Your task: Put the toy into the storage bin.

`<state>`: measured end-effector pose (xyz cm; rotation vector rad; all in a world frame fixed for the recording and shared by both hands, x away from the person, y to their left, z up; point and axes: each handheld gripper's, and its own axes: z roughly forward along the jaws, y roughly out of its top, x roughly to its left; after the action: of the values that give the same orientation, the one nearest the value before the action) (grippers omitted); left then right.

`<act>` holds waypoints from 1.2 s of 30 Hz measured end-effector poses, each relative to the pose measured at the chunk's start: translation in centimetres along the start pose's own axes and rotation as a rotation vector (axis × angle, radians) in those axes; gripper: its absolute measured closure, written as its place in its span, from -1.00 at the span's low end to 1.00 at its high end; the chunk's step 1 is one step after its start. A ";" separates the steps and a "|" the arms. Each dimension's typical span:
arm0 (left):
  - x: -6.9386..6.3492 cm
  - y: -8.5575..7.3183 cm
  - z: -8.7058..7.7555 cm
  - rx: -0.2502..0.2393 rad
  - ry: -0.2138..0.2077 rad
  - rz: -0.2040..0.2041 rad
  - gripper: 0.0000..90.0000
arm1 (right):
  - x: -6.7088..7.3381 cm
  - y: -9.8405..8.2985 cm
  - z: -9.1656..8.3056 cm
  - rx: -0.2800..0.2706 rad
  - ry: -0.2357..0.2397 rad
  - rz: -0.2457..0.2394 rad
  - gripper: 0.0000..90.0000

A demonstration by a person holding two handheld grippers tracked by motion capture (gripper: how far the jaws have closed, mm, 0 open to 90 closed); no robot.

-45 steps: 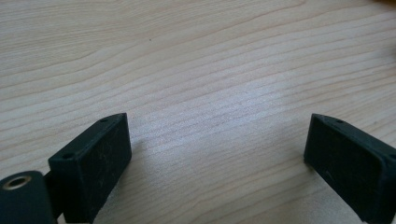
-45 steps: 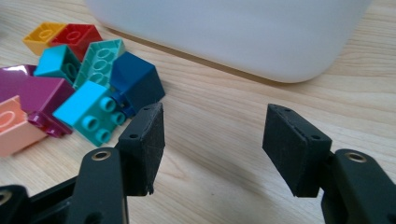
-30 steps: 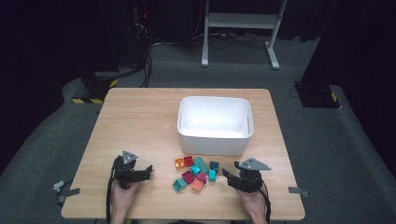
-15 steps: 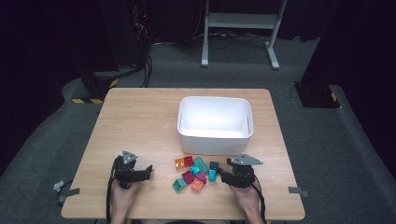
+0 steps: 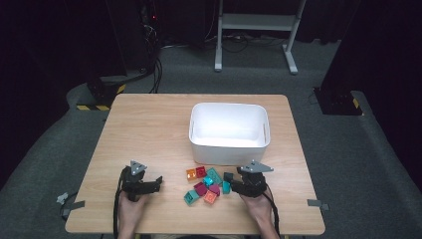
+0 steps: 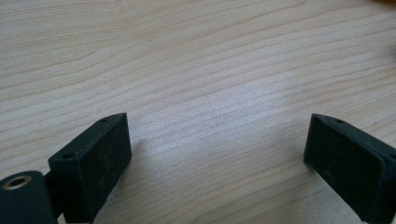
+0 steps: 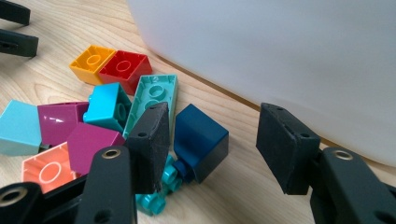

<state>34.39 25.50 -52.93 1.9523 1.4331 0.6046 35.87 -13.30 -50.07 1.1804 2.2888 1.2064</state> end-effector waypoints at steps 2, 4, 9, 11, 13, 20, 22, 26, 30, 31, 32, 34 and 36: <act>0.0 0.0 0.0 0.000 0.000 0.000 -0.83 | 0.1 0.2 0.3 0.006 0.006 -0.003 0.01; 0.0 0.0 0.0 0.000 0.000 0.001 -0.83 | 0.3 0.2 0.6 0.012 0.006 -0.010 0.02; 0.0 0.0 0.0 0.000 0.000 0.001 -0.83 | 0.3 0.2 1.0 0.031 0.005 -0.019 0.05; 0.0 0.0 0.0 0.000 0.000 0.001 -0.83 | 0.2 0.1 1.1 0.038 0.002 -0.011 0.07; 0.0 0.0 0.0 0.000 0.000 0.001 -0.83 | 0.1 0.1 1.2 0.043 0.002 -0.006 0.09; 0.0 0.0 0.0 0.000 0.000 0.001 -0.83 | 0.0 0.1 1.5 0.058 0.013 -0.002 0.21; 0.0 0.0 0.0 0.000 0.000 0.001 -0.83 | 0.0 0.1 1.6 0.061 0.011 -0.010 0.26; 0.0 0.0 0.0 0.000 0.000 0.001 -0.83 | -0.1 0.0 1.8 0.070 0.018 -0.012 0.29; 0.0 0.0 0.0 0.000 0.000 0.001 -0.83 | 0.0 0.0 1.7 0.072 0.011 -0.017 0.30; 0.0 0.0 0.0 0.000 0.000 0.001 -0.83 | 0.0 0.0 1.7 0.070 0.008 -0.019 0.31; 0.0 0.0 0.0 0.000 0.000 0.001 -0.83 | 0.0 0.0 1.7 0.070 0.007 -0.021 0.31; 0.0 0.0 0.0 0.000 0.000 0.001 -0.83 | 0.0 0.0 1.6 0.071 0.005 -0.025 0.32; 0.0 0.0 0.0 0.000 0.000 0.001 -0.83 | 0.0 0.0 1.6 0.068 0.005 -0.026 0.32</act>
<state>34.39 25.51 -52.93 1.9528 1.4325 0.6052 36.79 -12.46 -51.02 1.1687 2.3587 1.1319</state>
